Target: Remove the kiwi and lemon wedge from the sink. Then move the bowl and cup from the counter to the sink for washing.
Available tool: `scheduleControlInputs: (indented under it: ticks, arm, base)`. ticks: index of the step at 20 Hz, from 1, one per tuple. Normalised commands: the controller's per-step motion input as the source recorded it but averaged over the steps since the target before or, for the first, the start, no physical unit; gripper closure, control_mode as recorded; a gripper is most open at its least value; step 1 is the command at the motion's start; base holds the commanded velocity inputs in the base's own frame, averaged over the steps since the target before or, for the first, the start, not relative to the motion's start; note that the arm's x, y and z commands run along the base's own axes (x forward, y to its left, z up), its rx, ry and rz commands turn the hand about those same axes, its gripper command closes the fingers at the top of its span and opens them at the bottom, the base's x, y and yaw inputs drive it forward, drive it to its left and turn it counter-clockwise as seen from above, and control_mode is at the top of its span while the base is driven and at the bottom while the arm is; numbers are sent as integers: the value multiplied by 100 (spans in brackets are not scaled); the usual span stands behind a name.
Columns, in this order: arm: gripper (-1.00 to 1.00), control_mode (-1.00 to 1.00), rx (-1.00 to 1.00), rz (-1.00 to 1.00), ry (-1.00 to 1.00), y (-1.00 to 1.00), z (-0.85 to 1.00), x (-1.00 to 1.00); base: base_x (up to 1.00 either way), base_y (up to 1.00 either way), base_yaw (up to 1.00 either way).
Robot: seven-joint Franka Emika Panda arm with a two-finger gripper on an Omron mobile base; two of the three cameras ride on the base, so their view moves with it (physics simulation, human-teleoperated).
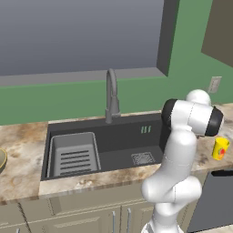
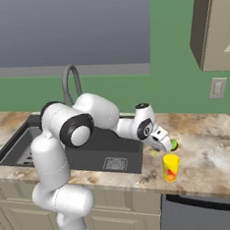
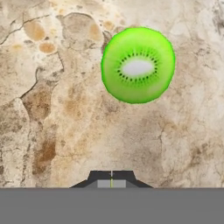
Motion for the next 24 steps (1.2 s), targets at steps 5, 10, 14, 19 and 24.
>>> scheduleControlInputs:
  ticks: [5,10,14,19,24]
  arm:
    - [100,-100,0,0,0,-11,-14,3]
    - [100,-100,0,0,2,-10,-15,9]
    - [100,-100,-1,0,5,-6,-13,14]
    - [100,-100,0,0,5,-7,-11,12]
    - [100,-100,0,0,4,-8,-9,5]
  base:
    - [0,0,0]
    - [0,0,0]
    - [0,0,0]
    - [0,0,0]
    - [0,0,0]
